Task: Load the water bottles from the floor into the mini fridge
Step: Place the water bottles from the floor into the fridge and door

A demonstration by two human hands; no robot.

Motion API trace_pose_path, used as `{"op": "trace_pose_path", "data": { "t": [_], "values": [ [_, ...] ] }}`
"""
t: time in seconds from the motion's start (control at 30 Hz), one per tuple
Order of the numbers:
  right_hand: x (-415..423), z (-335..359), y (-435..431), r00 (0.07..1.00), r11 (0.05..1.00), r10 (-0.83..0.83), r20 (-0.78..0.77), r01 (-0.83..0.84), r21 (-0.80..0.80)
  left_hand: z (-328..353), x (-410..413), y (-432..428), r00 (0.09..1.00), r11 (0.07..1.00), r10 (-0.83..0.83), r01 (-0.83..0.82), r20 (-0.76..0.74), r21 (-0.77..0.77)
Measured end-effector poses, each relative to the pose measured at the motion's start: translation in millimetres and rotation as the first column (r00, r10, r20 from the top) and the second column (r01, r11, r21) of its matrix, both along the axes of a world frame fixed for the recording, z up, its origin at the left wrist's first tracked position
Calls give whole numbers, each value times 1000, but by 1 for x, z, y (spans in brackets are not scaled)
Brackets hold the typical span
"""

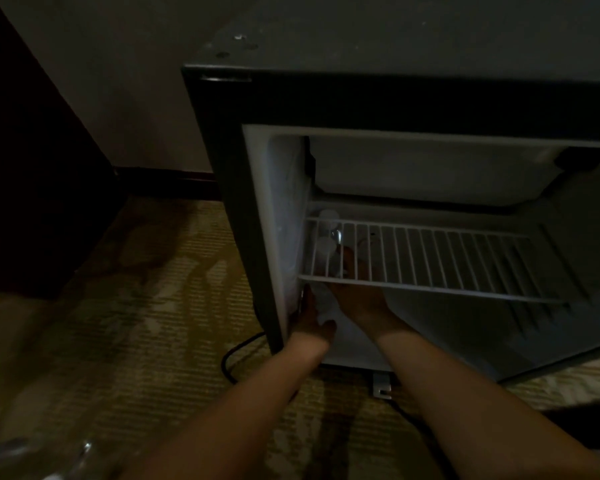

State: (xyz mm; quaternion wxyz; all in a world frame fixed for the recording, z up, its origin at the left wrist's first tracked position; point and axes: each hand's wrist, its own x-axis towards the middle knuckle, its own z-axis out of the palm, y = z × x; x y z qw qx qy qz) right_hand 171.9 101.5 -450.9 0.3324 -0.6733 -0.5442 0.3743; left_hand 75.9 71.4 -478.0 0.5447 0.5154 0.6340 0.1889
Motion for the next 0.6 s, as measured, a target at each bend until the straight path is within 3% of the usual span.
{"op": "trace_pose_path", "data": {
  "t": [0.13, 0.27, 0.3, 0.4, 0.47, 0.53, 0.6],
  "values": [
    [0, -5, 4, 999, 999, -32, 23, 32, 20, -10, 2, 9, 993, 999, -45, 43, -113, -20],
    [4, -10, -7, 993, 989, -30, -118, 13, -145, -1, -1, 2, 983, 996, -83, 75, -161, -53],
    [6, -11, -11, 996, 980, -14, -84, -3, -198, 1, -6, -2, 984, 994, -94, 85, -148, -69],
    [10, -5, -23, 983, 938, 115, 140, -61, -342, 16, -24, -14, 1000, 985, 7, -3, 22, -174],
    [10, 7, -33, 978, 908, 177, 107, -121, -400, 31, -38, -19, 996, 960, 24, 2, 87, -281],
    [10, 24, -48, 971, 879, 236, 46, -193, -436, 48, -55, -21, 996, 951, -84, 93, 44, -293],
    [7, 43, -61, 934, 854, 343, 99, -267, -446, 73, -70, -26, 979, 949, -197, 175, -58, -263]
  ]
}}
